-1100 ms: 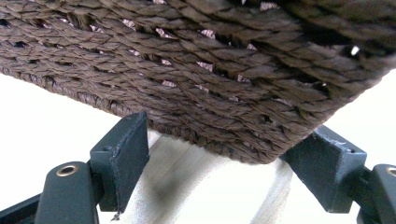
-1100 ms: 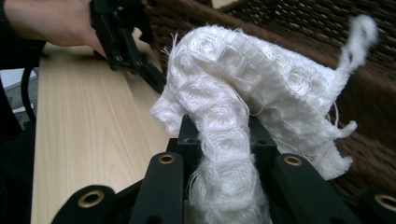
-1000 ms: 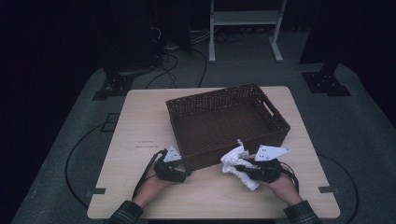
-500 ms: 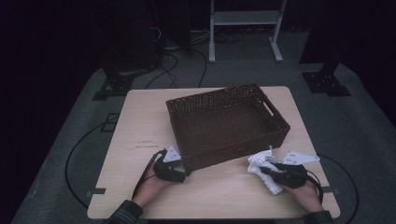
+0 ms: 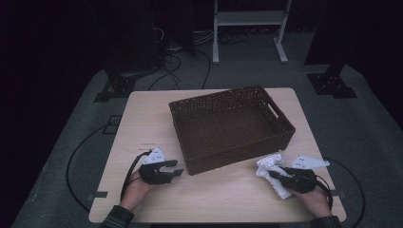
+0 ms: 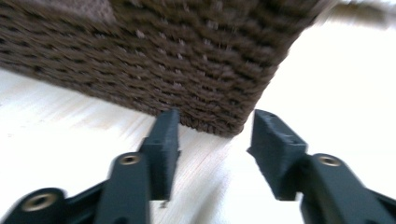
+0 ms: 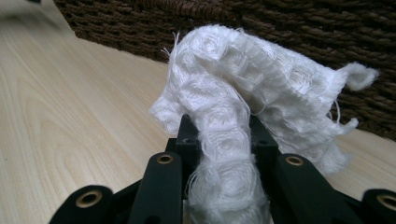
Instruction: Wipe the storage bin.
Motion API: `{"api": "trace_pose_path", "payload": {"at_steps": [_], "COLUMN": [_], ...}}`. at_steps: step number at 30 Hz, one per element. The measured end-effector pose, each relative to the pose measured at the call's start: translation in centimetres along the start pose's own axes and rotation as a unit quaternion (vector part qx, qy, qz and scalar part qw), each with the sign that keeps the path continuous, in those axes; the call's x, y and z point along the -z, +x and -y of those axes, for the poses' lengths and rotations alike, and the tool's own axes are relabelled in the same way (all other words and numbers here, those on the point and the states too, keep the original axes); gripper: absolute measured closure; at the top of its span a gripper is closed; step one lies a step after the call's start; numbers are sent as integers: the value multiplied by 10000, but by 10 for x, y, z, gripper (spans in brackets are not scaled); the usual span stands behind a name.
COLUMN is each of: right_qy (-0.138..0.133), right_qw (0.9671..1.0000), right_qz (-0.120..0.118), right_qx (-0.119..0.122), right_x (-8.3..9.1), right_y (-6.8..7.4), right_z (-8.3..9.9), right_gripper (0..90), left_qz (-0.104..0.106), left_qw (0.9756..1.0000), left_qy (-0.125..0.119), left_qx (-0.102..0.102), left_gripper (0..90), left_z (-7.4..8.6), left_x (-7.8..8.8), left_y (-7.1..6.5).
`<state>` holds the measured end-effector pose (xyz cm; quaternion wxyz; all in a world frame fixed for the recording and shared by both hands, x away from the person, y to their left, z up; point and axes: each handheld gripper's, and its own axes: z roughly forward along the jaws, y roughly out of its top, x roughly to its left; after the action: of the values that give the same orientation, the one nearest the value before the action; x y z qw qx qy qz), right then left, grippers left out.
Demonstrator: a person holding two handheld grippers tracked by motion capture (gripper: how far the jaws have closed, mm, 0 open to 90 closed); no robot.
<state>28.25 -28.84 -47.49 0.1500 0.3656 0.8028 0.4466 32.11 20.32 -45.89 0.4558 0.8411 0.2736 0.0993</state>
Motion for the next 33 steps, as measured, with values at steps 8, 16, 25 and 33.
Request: {"api": "trace_pose_path", "payload": {"at_steps": [8, 16, 25, 33], "right_qy": [37, 73, 80, 109], "right_qw": [10000, 10000, 10000, 9999], "right_qz": [-22, -56, -44, -62], "right_qx": [-31, 6, 14, 41], "right_x": [0, -3, -3, -4], "right_y": [1, 3, 3, 4], "right_z": [2, 2, 2, 1], "right_gripper": [712, 712, 712, 712], "left_qz": [88, 261, 470, 715], "left_qw": [9996, 9976, 9971, 9955], "left_qy": [-277, -582, -495, -481], "left_qx": [-13, -252, -324, -401], "left_gripper": [886, 893, 894, 894], "left_z": [-22, -45, -56, -67], "left_x": [25, 28, 11, -9], "left_y": [1, -4, -6, -22]}}
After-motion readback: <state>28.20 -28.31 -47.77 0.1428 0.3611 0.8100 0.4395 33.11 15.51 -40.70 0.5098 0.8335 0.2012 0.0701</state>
